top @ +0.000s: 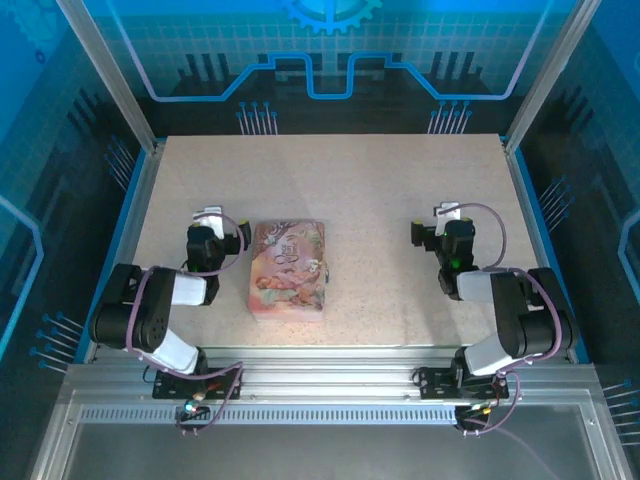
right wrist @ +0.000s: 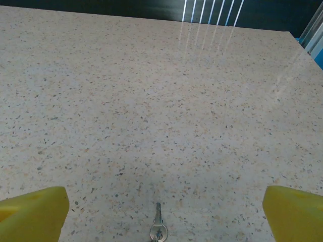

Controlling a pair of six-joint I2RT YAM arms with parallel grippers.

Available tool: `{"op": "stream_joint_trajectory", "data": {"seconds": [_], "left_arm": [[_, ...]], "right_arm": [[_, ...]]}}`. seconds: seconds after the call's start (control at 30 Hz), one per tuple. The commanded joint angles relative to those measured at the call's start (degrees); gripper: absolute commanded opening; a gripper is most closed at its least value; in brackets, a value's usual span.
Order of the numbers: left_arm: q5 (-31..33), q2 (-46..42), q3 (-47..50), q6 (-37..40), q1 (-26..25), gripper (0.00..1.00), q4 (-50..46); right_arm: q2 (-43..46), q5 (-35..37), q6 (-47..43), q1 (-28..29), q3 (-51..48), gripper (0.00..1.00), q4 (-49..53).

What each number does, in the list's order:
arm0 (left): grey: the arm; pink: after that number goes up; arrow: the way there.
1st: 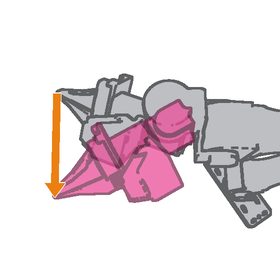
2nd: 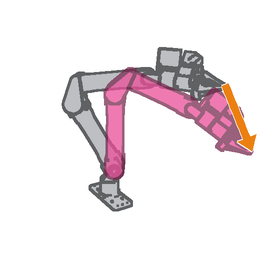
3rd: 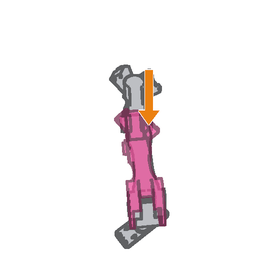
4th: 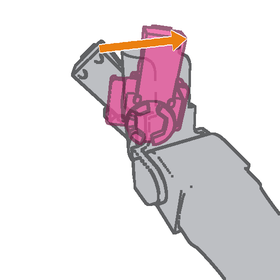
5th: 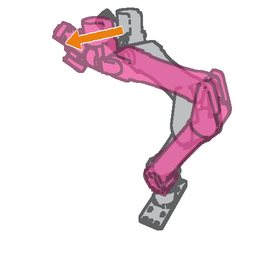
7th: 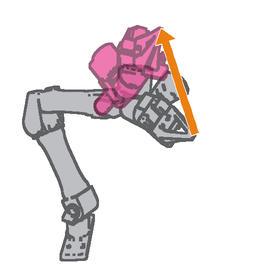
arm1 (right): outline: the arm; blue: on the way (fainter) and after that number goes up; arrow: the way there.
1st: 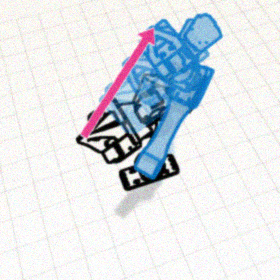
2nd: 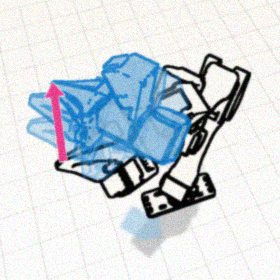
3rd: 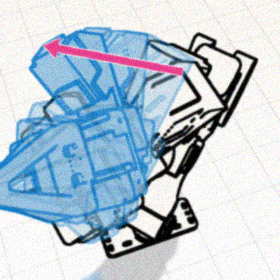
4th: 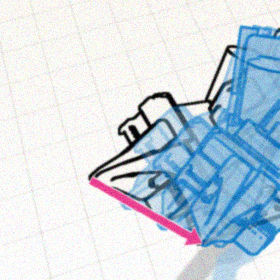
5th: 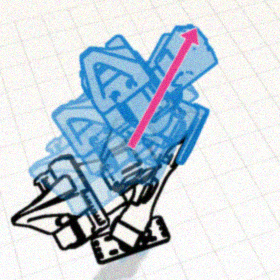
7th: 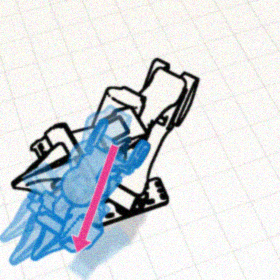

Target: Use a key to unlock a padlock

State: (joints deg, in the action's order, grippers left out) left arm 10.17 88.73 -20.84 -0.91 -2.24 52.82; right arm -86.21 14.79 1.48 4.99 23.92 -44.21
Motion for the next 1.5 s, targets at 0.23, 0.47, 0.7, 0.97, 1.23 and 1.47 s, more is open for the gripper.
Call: {"op": "stream_joint_trajectory", "data": {"seconds": [0.23, 0.47, 0.7, 0.97, 1.23, 1.47], "left_arm": [[-1.3, 0.13, -0.95, 1.22, 0.48, 0.99, 0.4], [-1.36, 0.13, -0.92, 1.17, 0.48, 0.99, 0.35], [-2.51, 0.04, -1.22, 0.91, 1.0, 0.99, -0.23], [-1.15, -0.81, -1.26, 0.55, 1.01, 0.99, -0.95], [3.26, -12.74, -7.67, -1.73, 1.05, 0.99, -21.08], [-0.35, -19.6, -17.61, -16.96, 1.95, 0.99, -41.01]], "right_arm": [[0.08, 1.03, 0.65, 0.63, -0.44, 1.0, -1.59], [0.08, 1.04, 0.65, 0.63, -0.46, 1.0, -1.59], [0.08, 1.03, 0.63, 0.63, -0.45, 1.0, -1.6], [0.2, 1.23, 0.57, 0.63, -0.47, 1.0, -1.82], [7.97, 0.12, 0.92, 0.0, 5.04, 1.0, 13.88], [20.66, -5.75, 8.88, -0.41, 9.66, 1.0, 26.76]]}}
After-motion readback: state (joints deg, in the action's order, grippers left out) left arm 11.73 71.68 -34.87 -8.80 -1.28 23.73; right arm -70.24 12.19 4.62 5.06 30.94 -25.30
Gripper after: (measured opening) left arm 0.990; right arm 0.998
